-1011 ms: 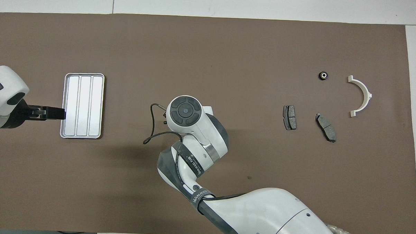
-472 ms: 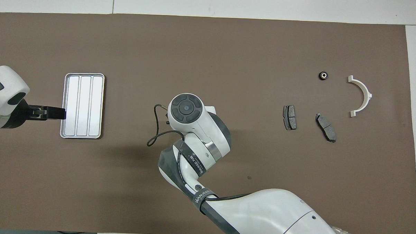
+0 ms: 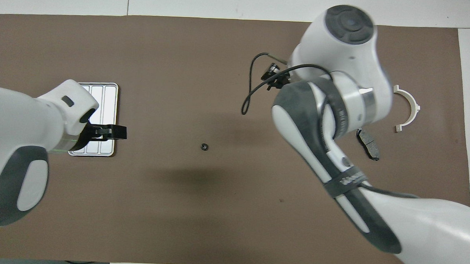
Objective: Pick bearing gear from pile to tray
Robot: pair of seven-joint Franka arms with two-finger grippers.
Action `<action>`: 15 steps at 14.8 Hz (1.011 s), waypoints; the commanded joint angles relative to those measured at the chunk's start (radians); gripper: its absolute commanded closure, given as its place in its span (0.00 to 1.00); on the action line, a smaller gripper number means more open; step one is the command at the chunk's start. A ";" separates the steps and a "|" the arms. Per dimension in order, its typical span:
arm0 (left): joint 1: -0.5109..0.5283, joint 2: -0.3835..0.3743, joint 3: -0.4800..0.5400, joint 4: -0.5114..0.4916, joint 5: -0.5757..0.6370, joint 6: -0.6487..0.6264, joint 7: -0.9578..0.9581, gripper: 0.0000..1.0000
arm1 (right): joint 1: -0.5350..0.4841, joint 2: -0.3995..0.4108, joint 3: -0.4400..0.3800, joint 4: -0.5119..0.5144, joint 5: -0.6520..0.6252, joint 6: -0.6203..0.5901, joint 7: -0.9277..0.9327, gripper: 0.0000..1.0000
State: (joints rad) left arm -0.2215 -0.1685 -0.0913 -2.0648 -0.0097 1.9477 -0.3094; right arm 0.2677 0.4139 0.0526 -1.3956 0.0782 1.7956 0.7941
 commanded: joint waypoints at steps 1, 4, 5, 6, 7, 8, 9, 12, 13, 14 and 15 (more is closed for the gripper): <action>-0.137 0.117 0.005 0.031 0.014 0.077 -0.198 0.01 | -0.160 -0.021 0.018 -0.032 -0.017 -0.012 -0.363 0.00; -0.211 0.210 0.005 0.025 0.014 0.212 -0.312 0.01 | -0.264 -0.023 0.018 -0.083 -0.095 0.045 -0.550 0.00; -0.217 0.225 0.004 0.020 0.014 0.238 -0.321 0.01 | -0.286 -0.020 0.018 -0.106 -0.132 0.074 -0.553 0.00; -0.226 0.251 0.004 0.020 0.014 0.255 -0.330 0.01 | -0.304 -0.014 0.018 -0.136 -0.152 0.120 -0.553 0.00; -0.251 0.282 0.004 0.022 0.014 0.281 -0.356 0.01 | -0.324 -0.007 0.018 -0.172 -0.158 0.170 -0.553 0.00; -0.268 0.317 0.005 0.020 0.014 0.316 -0.379 0.01 | -0.347 -0.006 0.018 -0.221 -0.161 0.241 -0.555 0.00; -0.269 0.334 0.004 0.020 0.014 0.329 -0.384 0.01 | -0.355 0.000 0.018 -0.249 -0.178 0.283 -0.555 0.00; -0.305 0.357 0.004 0.006 0.014 0.355 -0.385 0.01 | -0.384 0.065 0.018 -0.247 -0.189 0.344 -0.555 0.00; -0.312 0.374 0.005 0.006 0.014 0.365 -0.385 0.01 | -0.386 0.091 0.018 -0.246 -0.190 0.367 -0.552 0.00; -0.317 0.386 0.005 0.008 0.014 0.384 -0.385 0.01 | -0.387 0.104 0.016 -0.238 -0.192 0.384 -0.552 0.00; -0.317 0.392 0.005 0.008 0.014 0.393 -0.384 0.01 | -0.387 0.121 0.016 -0.235 -0.205 0.396 -0.546 0.00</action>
State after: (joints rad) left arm -0.5184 0.2036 -0.1031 -2.0614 -0.0089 2.3064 -0.6765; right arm -0.1037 0.5099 0.0531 -1.6363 -0.0963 2.1609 0.2523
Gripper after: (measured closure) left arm 0.004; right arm 0.000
